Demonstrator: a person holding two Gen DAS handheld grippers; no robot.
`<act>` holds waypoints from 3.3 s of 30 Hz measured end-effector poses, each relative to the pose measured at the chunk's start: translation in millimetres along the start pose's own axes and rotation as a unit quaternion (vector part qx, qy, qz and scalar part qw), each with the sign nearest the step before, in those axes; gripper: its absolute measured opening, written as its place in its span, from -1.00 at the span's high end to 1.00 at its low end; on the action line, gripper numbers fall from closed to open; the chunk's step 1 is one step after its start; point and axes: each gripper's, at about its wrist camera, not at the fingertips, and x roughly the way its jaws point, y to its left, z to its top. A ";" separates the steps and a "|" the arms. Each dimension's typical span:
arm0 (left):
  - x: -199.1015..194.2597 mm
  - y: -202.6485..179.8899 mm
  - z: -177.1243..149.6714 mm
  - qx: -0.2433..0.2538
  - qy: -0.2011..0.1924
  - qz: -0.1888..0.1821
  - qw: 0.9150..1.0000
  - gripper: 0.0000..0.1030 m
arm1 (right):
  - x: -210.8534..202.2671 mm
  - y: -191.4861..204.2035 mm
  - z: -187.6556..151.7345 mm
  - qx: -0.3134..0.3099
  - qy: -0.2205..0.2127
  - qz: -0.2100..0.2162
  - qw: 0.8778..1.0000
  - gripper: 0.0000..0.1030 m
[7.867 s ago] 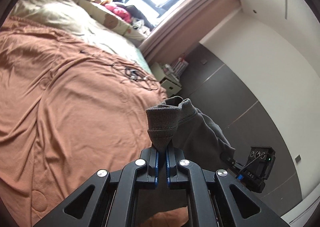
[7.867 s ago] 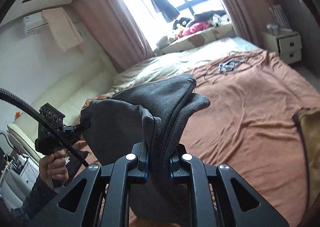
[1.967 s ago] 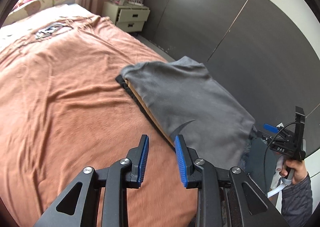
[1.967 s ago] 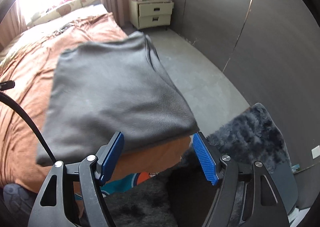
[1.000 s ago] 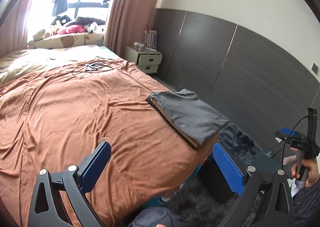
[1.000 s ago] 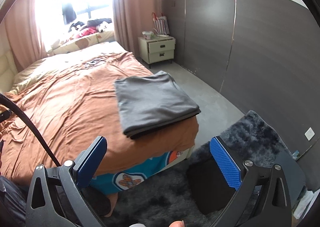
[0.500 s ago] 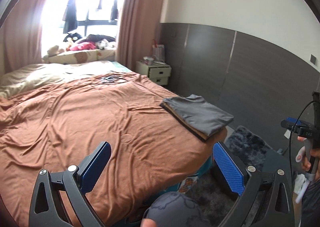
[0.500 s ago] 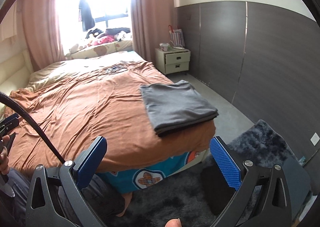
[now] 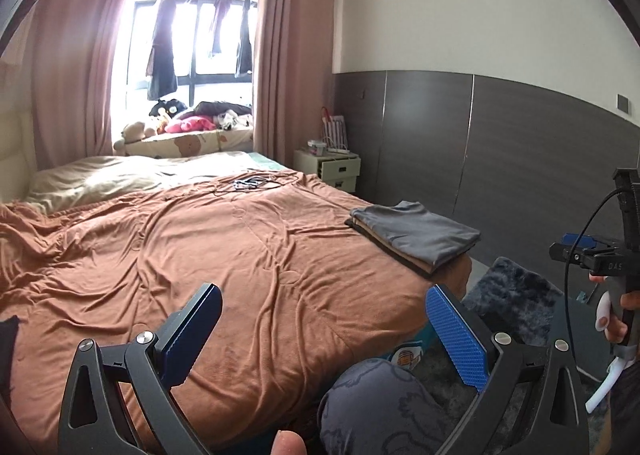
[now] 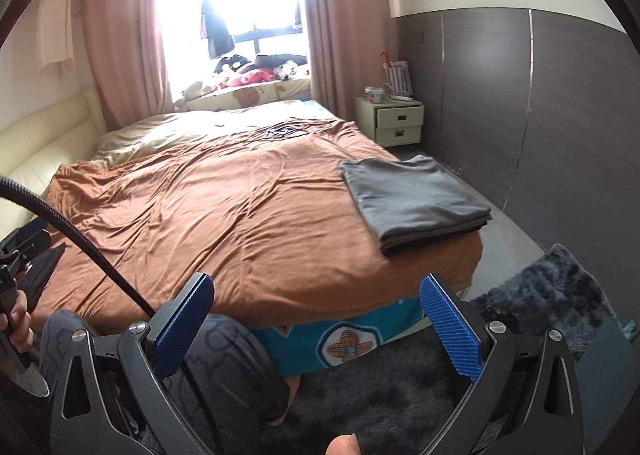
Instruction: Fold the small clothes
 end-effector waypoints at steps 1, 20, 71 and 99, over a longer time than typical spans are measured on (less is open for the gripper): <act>-4.0 1.4 -3.2 0.000 -0.003 0.003 1.000 -0.99 | 0.6 2.2 -2.3 0.000 0.001 0.000 1.000 -1.00; -55.3 25.7 -83.1 -0.035 0.002 0.043 0.998 -0.99 | -6.3 39.0 -64.2 0.016 -0.004 0.002 1.000 -1.00; -99.0 40.9 -96.7 -0.048 -0.027 0.067 0.996 -0.99 | -31.0 74.5 -97.7 0.027 -0.027 0.006 0.999 -1.00; -103.0 40.3 -96.8 -0.046 -0.027 0.068 0.996 -0.99 | -33.2 71.1 -99.4 0.027 -0.032 0.005 0.999 -1.00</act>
